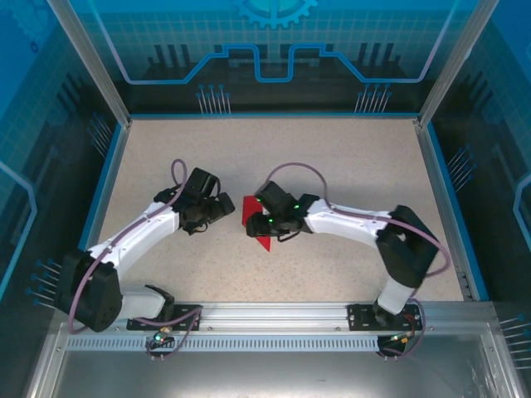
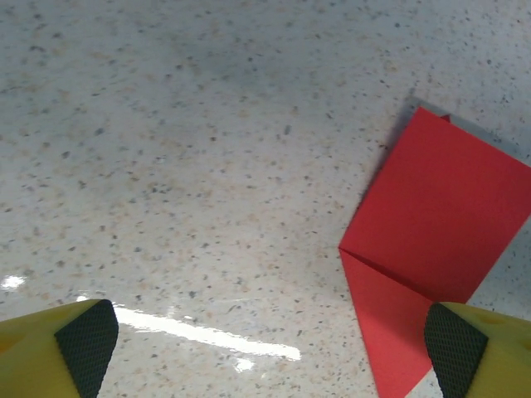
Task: Fold a paper plane with a square sheet of paper (pick it up from the middle)
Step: Move the paper to the center of the table.
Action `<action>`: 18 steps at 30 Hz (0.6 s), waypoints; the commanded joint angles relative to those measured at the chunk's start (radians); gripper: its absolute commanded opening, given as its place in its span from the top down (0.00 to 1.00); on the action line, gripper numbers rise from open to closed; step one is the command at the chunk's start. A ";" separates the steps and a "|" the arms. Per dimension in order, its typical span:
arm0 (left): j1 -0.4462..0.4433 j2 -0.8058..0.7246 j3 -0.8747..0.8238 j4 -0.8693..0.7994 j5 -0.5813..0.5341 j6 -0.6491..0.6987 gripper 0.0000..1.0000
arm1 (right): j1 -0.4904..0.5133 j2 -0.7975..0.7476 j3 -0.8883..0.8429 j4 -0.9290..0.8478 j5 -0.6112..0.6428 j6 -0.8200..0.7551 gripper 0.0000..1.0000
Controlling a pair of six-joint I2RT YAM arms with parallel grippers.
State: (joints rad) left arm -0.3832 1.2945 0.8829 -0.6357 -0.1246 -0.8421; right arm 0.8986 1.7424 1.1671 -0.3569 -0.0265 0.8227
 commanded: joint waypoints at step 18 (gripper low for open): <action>0.041 -0.005 -0.063 0.067 0.121 0.010 0.01 | -0.044 0.184 0.002 -0.196 -0.034 -0.464 0.53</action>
State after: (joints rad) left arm -0.3542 1.2793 0.8288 -0.5896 -0.0463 -0.8570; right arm 0.8734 1.9335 1.2274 -0.4335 -0.0261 0.5541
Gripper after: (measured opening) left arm 0.986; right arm 0.475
